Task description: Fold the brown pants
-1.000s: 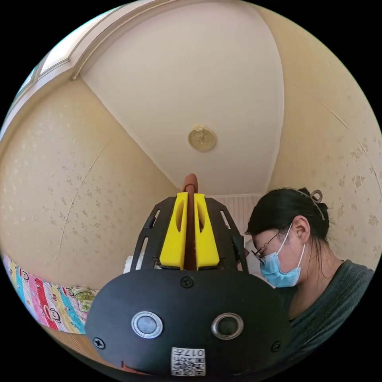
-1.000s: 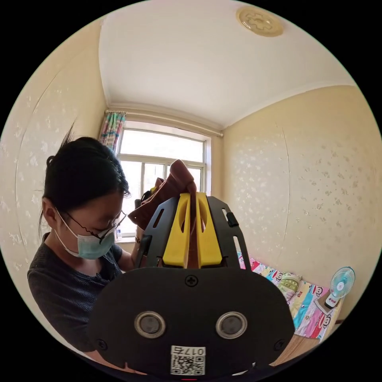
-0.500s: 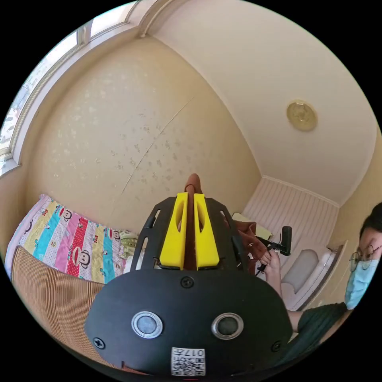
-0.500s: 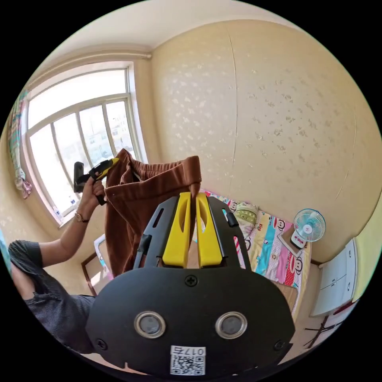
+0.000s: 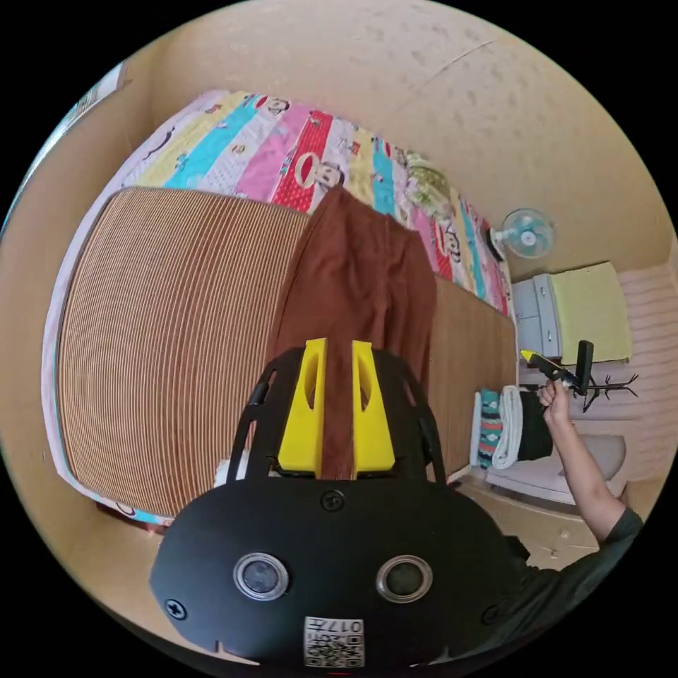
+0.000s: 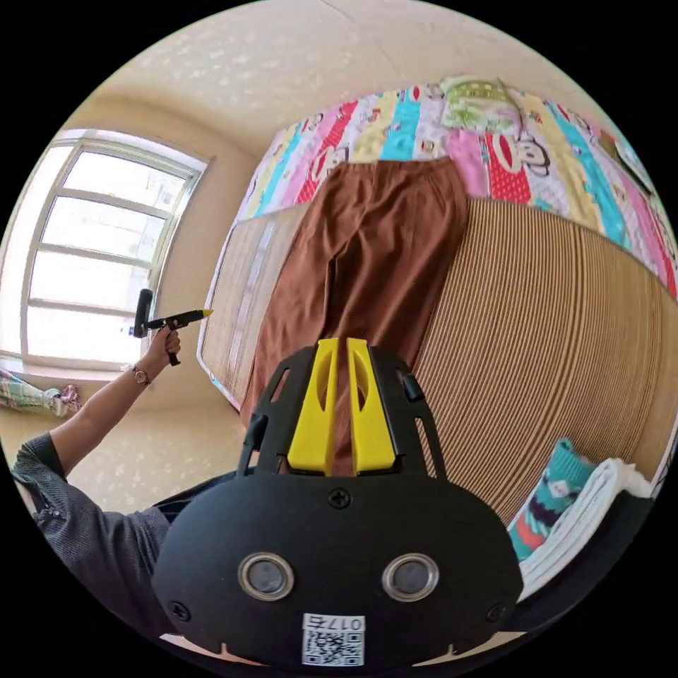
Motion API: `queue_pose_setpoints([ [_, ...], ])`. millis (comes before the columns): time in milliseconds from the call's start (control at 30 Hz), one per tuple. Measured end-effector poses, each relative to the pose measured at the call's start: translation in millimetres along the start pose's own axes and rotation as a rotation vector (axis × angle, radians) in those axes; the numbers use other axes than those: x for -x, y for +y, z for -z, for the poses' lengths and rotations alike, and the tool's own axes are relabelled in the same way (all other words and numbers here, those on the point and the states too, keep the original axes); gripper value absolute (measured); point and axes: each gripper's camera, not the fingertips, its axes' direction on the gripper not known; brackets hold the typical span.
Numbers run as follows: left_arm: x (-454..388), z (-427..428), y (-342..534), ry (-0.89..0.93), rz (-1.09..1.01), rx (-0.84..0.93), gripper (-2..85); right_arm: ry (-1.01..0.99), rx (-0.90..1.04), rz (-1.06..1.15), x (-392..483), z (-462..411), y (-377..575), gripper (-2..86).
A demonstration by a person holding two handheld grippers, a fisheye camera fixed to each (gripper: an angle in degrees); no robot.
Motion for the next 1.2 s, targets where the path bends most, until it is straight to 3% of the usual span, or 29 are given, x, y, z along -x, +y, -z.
queue_pose_setpoints([
  [200, 118.1, -73.9, 129.6, -0.094, 0.086, 0.281, 10.4, -0.097, 0.212, -0.264, -58.6, -100.4, 139.5, 5.8],
  [367, 166.8, -91.7, 187.0, -0.088, 0.167, 0.400, 10.8, -0.014, 0.347, -0.374, -100.8, -140.1, 212.1, 14.5],
  [533, 187.0, -58.1, 215.8, -0.098, 0.192, 0.313, 8.8, 0.119, 0.358, -0.436, -124.9, -133.7, 249.0, 10.7],
  [633, 200.7, -40.7, 214.7, -0.047, 0.166, 0.396, 3.1, 0.028, 0.323, -0.496, -142.2, -120.8, 266.7, 11.0],
  [767, 220.7, -3.1, 231.9, 0.160, 0.019, 0.407, 0.6, -0.135, 0.298, -0.487, -160.5, -109.6, 295.7, 12.2],
  [967, 304.8, 37.5, 262.7, 0.166, 0.446, 0.425, 3.1, -0.200, 0.217, -0.622, -191.9, -87.1, 342.0, 6.5],
  [1200, 349.1, 105.2, 278.7, 0.095, 0.518, 0.430, 5.4, -0.260, 0.372, -0.524, -183.5, -93.3, 398.1, 3.1],
])
